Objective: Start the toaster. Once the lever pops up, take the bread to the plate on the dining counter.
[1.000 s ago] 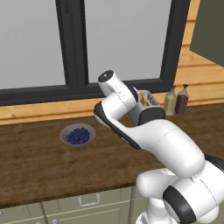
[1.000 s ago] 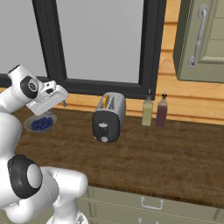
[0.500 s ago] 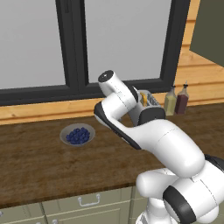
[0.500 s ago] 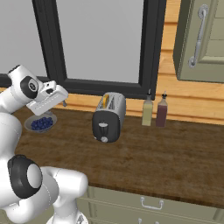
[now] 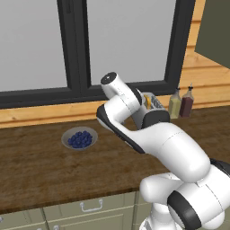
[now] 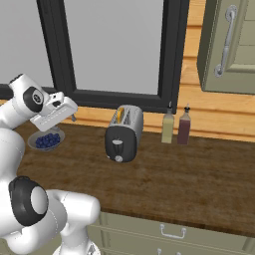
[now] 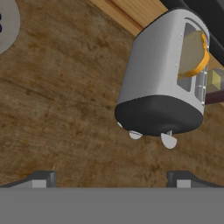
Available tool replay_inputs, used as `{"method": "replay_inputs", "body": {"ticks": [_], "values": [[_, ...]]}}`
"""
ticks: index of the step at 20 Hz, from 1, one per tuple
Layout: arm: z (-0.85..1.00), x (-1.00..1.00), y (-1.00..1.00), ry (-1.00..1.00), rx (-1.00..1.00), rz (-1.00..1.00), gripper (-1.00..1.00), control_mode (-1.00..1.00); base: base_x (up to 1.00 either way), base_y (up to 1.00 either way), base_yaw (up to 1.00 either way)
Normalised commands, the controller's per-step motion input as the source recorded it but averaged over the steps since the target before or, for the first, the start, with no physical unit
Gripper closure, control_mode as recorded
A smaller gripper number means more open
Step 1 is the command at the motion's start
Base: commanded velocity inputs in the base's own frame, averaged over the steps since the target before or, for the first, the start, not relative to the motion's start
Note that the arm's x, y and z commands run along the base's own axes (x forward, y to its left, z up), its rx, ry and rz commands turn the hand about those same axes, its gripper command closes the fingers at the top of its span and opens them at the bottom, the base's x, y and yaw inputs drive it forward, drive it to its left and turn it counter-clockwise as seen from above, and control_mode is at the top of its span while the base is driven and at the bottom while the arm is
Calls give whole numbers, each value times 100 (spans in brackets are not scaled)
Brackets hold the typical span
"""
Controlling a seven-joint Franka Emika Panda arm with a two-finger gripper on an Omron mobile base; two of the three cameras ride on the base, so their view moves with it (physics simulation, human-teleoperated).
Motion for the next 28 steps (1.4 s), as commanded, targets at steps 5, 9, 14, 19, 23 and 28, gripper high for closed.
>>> {"method": "replay_inputs", "body": {"ticks": [5, 9, 14, 19, 23, 28], "values": [[0, 0, 0, 0, 0, 0, -100, -100, 0, 0, 0], [0, 0, 0, 0, 0, 0, -100, -100, 0, 0, 0], [0, 0, 0, 0, 0, 0, -100, -100, 0, 0, 0], [0, 0, 0, 0, 0, 0, -100, -100, 0, 0, 0], [0, 0, 0, 0, 0, 0, -100, -100, 0, 0, 0], [0, 0, 0, 0, 0, 0, -100, -100, 0, 0, 0]]}}
